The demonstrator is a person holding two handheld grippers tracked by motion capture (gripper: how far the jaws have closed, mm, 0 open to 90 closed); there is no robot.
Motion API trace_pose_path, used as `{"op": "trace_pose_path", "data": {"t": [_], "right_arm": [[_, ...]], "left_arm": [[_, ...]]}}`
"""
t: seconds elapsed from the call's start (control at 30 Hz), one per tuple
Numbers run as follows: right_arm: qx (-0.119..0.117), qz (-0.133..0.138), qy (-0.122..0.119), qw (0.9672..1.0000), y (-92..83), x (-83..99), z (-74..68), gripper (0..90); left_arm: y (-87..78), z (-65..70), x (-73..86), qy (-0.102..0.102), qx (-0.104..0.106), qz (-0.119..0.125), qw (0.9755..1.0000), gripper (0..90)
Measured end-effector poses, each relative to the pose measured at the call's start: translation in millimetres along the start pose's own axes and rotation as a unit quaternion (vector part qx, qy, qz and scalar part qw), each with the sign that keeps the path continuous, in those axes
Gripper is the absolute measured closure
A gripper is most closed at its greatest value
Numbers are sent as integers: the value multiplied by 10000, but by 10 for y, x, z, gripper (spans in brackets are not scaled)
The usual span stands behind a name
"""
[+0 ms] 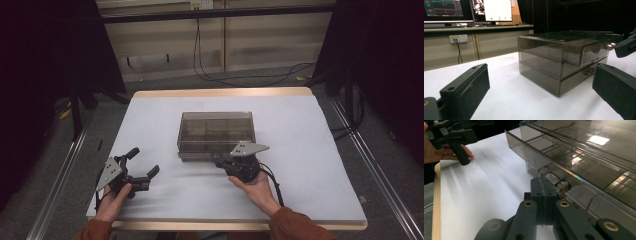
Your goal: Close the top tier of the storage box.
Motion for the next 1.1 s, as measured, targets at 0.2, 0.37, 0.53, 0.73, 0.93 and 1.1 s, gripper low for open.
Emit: {"op": "trace_pose_path", "data": {"t": [0.2,0.37,0.53,0.73,0.93,1.1], "right_arm": [[3,2,7,10000,16,-11,6,900],[-6,10,-14,10000,24,-17,13,900],[37,6,-32,10000,18,-20,31,900],[46,6,-2,10000,18,-16,47,900],[59,33,12,10000,15,-18,58,900],[64,35,27,10000,23,-18,67,900]], "left_arm": [[2,2,0,-9,-12,13,10000,9],[-1,-3,-1,21,-9,-1,10000,9],[1,0,-1,4,-16,17,10000,9],[-1,-2,0,12,-5,-1,10000,9],[1,-1,-1,6,-16,14,10000,9],[1,1,0,-5,-2,6,10000,9]]}}
Point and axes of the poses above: each handheld gripper's, and its own axes: y roughly forward along the jaws, x roughly out of its underside, z roughly to its right, the point moved 2 cm from there along y, roughly forward along the jaws, and after that the axes turned 2 degrees about z, right-handed, at the moved point
